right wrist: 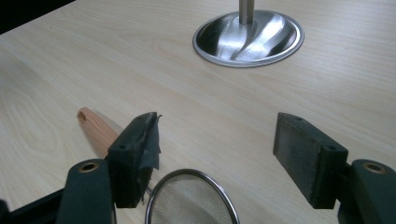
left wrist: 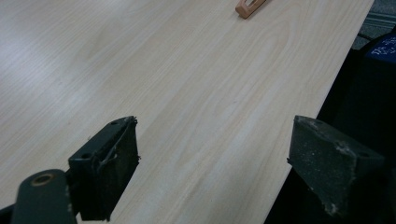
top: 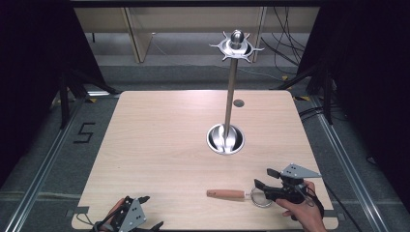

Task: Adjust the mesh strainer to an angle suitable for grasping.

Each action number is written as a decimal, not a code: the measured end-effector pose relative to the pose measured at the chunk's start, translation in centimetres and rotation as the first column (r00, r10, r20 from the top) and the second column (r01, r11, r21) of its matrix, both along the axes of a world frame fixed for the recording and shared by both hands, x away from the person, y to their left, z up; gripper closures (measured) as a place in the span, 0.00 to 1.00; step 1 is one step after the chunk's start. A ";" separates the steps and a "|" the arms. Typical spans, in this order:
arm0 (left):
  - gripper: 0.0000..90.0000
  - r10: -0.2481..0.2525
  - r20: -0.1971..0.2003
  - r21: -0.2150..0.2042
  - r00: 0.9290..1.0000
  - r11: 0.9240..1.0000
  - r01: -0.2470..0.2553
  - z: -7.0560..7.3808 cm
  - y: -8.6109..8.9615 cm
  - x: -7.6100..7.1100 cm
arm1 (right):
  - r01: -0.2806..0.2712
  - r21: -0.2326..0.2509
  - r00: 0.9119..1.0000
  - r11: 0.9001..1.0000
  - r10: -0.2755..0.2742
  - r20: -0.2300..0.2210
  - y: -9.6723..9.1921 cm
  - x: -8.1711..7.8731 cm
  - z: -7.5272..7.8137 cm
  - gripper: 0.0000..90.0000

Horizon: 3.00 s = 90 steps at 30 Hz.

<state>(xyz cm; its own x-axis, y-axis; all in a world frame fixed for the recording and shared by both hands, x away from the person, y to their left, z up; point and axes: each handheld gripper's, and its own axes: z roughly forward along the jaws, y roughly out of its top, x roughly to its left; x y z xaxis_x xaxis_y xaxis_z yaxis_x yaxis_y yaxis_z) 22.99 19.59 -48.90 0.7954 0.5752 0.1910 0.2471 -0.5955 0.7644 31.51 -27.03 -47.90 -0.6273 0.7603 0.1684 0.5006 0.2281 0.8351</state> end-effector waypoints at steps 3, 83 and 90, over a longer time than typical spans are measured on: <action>0.17 0.000 -0.001 0.000 1.000 1.000 0.000 0.0 0.0 0.0 | 0.001 -0.007 1.000 1.000 0.000 0.003 0.0 0.0 0.0 0.36; 0.17 0.002 -0.007 0.001 1.000 1.000 -0.002 0.0 0.0 0.0 | -0.448 -0.389 0.893 0.805 0.386 -0.231 9.4 2.4 -1.2 0.56; 0.17 0.001 -0.007 -0.001 1.000 1.000 -0.001 0.0 0.0 -0.1 | -0.479 -0.411 0.877 0.776 0.402 -0.263 9.4 2.7 -1.1 0.63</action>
<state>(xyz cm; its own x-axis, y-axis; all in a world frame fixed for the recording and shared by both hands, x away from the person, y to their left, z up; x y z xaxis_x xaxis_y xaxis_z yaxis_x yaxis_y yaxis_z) 22.93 19.56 -48.90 0.7962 0.5763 0.1845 0.2534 -0.5945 0.7631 34.17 -17.62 -48.97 -0.9078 0.4193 -0.0003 0.3621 0.7844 0.5035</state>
